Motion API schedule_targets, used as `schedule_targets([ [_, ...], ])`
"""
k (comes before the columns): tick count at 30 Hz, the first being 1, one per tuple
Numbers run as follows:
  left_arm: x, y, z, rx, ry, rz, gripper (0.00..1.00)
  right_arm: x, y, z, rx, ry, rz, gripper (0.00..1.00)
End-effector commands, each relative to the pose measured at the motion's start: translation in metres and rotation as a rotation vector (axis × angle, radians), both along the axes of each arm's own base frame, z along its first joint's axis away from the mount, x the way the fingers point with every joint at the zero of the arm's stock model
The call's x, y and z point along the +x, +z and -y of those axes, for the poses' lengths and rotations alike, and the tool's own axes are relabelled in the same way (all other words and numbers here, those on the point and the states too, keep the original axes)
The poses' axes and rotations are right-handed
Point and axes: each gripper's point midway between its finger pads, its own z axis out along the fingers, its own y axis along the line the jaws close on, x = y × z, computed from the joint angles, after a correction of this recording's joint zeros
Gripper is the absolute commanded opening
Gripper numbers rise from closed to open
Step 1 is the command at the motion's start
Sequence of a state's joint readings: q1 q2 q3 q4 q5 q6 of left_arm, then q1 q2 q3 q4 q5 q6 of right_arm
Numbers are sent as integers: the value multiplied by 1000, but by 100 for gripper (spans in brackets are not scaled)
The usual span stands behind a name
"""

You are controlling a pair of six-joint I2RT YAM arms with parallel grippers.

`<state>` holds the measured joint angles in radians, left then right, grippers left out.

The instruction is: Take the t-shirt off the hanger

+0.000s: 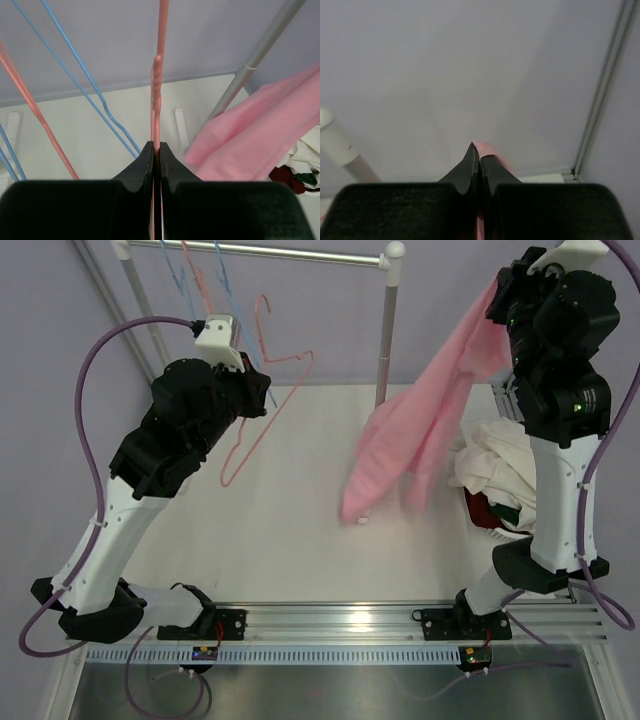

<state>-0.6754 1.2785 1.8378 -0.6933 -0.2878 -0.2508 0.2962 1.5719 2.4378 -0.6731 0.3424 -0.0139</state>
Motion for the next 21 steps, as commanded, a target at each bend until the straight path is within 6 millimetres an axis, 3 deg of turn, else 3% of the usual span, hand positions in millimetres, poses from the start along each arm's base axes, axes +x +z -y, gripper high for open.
schedule_targets([
  [1,7,43,-8,-34,50,157,0,5,41,52,-35,-204,125,0],
  [3,14,44,-8,-19,69,191,0,3,57,65,-47,-253,178,0],
  [5,20,45,-10,-13,93,214,0,8,61,76,-59,-301,203,0],
  [7,26,48,-9,0,105,260,0,1,68,85,-59,-335,236,0],
  [8,29,57,-9,-22,118,300,0,7,68,88,-76,-352,255,0],
  [10,36,50,-7,17,132,334,0,-2,80,91,-81,-354,299,0],
  [11,39,60,-10,-4,157,384,0,-8,90,94,-85,-366,342,0],
  [16,55,60,-11,15,222,444,0,-23,129,103,-157,-437,491,0],
  [20,64,63,-14,14,272,473,0,-53,159,136,-214,-595,634,0],
  [21,64,64,-15,23,280,482,0,-48,157,142,-210,-600,627,0],
])
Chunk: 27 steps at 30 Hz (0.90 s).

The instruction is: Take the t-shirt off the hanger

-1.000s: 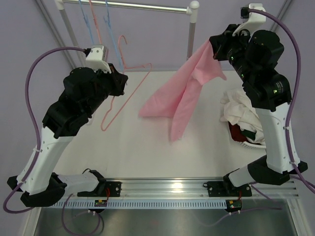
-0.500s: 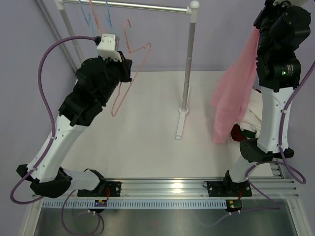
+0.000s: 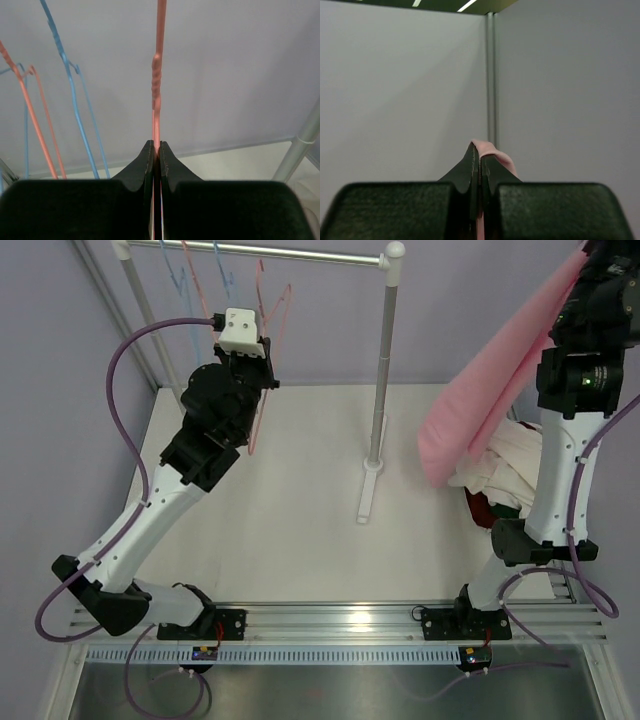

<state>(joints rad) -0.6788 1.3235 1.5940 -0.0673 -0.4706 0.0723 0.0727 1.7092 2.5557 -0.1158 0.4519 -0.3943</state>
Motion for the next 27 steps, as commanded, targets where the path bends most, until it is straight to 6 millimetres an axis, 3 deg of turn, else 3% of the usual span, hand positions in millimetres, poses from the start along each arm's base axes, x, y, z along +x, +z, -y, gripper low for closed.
schedule_targets([
  [1,0,41,-15,-70,77,151,0,-53,49,42,-36,-152,209,0],
  [4,1,50,-19,-81,102,192,0,-65,55,55,-22,-144,250,0],
  [7,4,62,-19,-87,99,216,0,-64,52,63,-21,-157,246,0],
  [10,11,67,-14,-83,91,216,0,-57,41,77,-3,-193,200,0],
  [11,13,67,-12,-76,85,217,0,-42,25,82,14,-191,144,0],
  [13,21,67,-10,-76,83,215,0,-41,13,91,37,-211,106,0],
  [14,24,64,-9,-71,83,208,0,-18,-14,97,59,-203,31,0],
  [15,29,64,-11,-77,88,205,0,-28,-16,96,68,-200,35,0],
  [16,35,58,-8,-72,90,195,0,-23,-29,96,79,-197,6,0],
  [17,37,61,-9,-81,89,198,0,0,-61,100,85,-190,-41,0],
  [18,42,59,-11,-81,90,197,0,-16,-60,97,81,-190,-15,0],
  [19,48,55,-10,-79,87,189,0,-20,-67,99,98,-199,17,0],
  [20,50,57,-9,-88,78,184,0,-3,-106,105,122,-208,-64,0],
  [22,58,55,-14,-88,83,175,0,-6,-128,110,156,-218,-103,0],
  [23,63,53,-13,-91,78,169,0,5,-161,115,188,-222,-170,0],
  [24,65,53,-15,-92,78,169,0,2,-170,115,200,-223,-177,0],
  [26,70,51,-15,-90,74,165,0,9,-214,118,255,-223,-224,0],
  [27,71,53,-17,-98,74,169,0,5,-220,117,275,-222,-217,0],
])
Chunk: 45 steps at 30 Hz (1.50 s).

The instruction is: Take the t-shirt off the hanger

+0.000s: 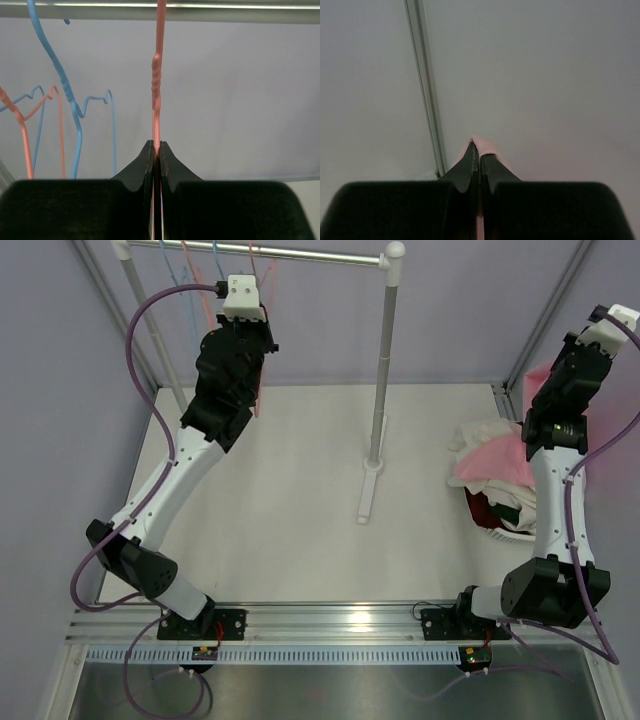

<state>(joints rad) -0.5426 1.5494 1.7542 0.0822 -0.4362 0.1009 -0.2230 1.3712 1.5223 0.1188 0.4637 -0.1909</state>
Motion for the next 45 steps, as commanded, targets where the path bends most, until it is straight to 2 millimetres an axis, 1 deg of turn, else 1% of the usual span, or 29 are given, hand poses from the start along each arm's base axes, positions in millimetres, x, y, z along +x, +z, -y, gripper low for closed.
schedule_targets([
  [1,-6,39,-3,-80,-41,94,0,-28,-1,5,90,-60,138,0],
  [2,-4,38,-1,-84,-51,87,0,-27,-25,8,139,-77,106,0],
  [3,-2,37,-2,-85,-54,83,0,-34,-32,10,167,-106,103,0],
  [4,-2,40,-2,-88,-58,86,0,-41,-48,16,233,-160,107,0],
  [5,-1,39,-2,-88,-62,85,0,-45,-71,19,253,-192,79,0],
  [7,2,38,-1,-88,-62,86,0,-58,-88,25,271,-262,90,0],
  [8,3,38,0,-86,-64,88,0,-59,-111,26,283,-280,51,0],
  [9,7,35,2,-83,-65,83,0,-62,-120,26,290,-290,42,0],
  [10,8,38,2,-84,-67,88,0,-63,-141,27,308,-303,21,0],
  [12,13,36,4,-81,-67,79,0,-64,-157,27,319,-312,22,0],
  [13,19,29,6,-72,-67,60,0,-65,-170,28,345,-326,20,0],
  [14,19,32,7,-78,-72,63,0,-65,-173,28,357,-333,13,0],
  [16,22,28,8,-80,-77,55,0,-63,-192,29,405,-367,-37,0],
  [17,22,26,9,-80,-81,52,0,-63,-192,31,413,-385,-37,0],
  [20,25,19,11,-80,-84,39,0,-64,-209,34,444,-436,-57,0],
  [21,26,14,12,-75,-85,29,0,-63,-213,34,451,-436,-57,14],
  [23,25,12,12,-73,-91,27,0,-62,-215,31,474,-425,-66,45],
  [24,26,7,13,-68,-91,16,3,-59,-216,29,491,-411,-72,60],
  [27,24,6,14,-65,-98,15,18,-55,-207,24,504,-371,-75,62],
  [29,24,5,13,-65,-95,12,23,-55,-200,23,494,-348,-60,64],
  [34,11,23,3,-67,-79,48,29,-52,-186,20,473,-309,-49,64],
  [37,-2,40,-5,-70,-71,82,44,-48,-170,15,470,-258,-35,64],
  [38,-5,43,-8,-72,-69,87,58,-45,-163,12,471,-233,-32,65],
  [39,-8,47,-9,-74,-70,94,68,-39,-159,6,473,-179,-45,69],
  [40,-18,55,-12,-85,-81,113,75,-37,-146,3,454,-147,-51,84],
  [41,-20,54,-13,-82,-85,111,81,-34,-138,-1,444,-112,-54,99],
  [42,-24,56,-14,-84,-87,115,84,-31,-123,-6,426,-68,-57,100],
  [43,-35,65,-20,-95,-86,135,89,-31,-114,-8,420,-53,-46,99],
  [45,-41,62,-24,-89,-83,132,99,-28,-96,-20,397,33,-45,99],
])
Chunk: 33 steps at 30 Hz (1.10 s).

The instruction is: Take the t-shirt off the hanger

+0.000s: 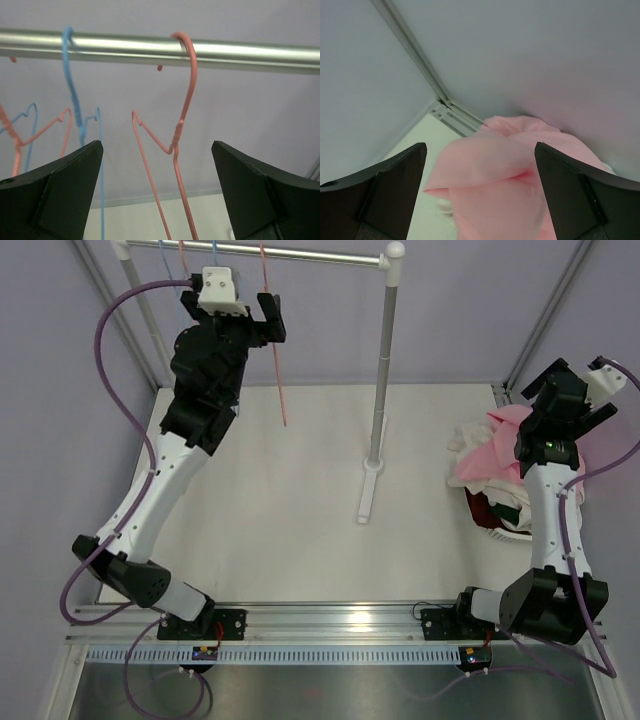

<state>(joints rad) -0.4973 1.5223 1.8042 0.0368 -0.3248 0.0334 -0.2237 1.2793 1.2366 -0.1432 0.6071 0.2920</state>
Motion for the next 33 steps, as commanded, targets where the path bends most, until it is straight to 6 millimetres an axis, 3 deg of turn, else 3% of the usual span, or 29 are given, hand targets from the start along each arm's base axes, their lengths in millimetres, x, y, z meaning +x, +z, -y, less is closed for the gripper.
schedule_targets([
  [1,-35,36,-20,-34,2,98,99,-2,76,-24,-63,166,119,99],
  [3,-49,40,-28,-42,5,110,99,0,87,-38,-57,252,114,99],
  [4,-53,41,-30,-48,1,111,99,-1,105,-43,-67,283,143,100],
  [6,-72,48,-36,-70,-20,127,99,-1,117,-60,-77,378,155,99],
  [8,-81,38,-31,-80,-74,103,99,-8,128,-67,-85,412,178,99],
  [9,-96,44,-34,-101,-97,116,99,-10,131,-73,-99,443,183,99],
  [10,-100,32,-27,-93,-132,87,99,-16,136,-75,-105,448,196,99],
  [13,-129,31,-32,-76,-163,96,99,-23,144,-84,-109,487,205,100],
  [15,-142,16,-27,-38,-200,64,99,-29,147,-99,-84,557,210,99],
  [16,-161,23,-36,-44,-214,96,99,-30,148,-105,-70,587,218,100],
  [17,-164,10,-35,-33,-222,76,99,-36,151,-113,-54,618,234,99],
  [19,-183,7,-48,-45,-218,85,99,-44,146,-142,6,749,257,99],
  [21,-185,-17,-52,-27,-205,22,99,-46,130,-159,43,816,254,100],
  [23,-190,-36,-61,-26,-178,-26,99,-59,128,-174,32,854,271,99],
  [24,-190,-50,-64,-10,-166,-67,99,-59,113,-176,32,846,235,100],
  [26,-198,-64,-75,-18,-136,-86,99,-67,108,-198,20,896,224,100],
  [27,-196,-85,-76,-7,-124,-122,99,-67,97,-203,23,904,190,100],
  [28,-198,-91,-80,-18,-112,-129,99,-68,90,-221,39,954,168,100],
  [30,-209,-99,-88,-41,-107,-126,99,-68,66,-235,94,1017,116,100],
  [33,-215,-128,-92,-52,-102,-192,99,-74,35,-254,153,1115,75,100],
])
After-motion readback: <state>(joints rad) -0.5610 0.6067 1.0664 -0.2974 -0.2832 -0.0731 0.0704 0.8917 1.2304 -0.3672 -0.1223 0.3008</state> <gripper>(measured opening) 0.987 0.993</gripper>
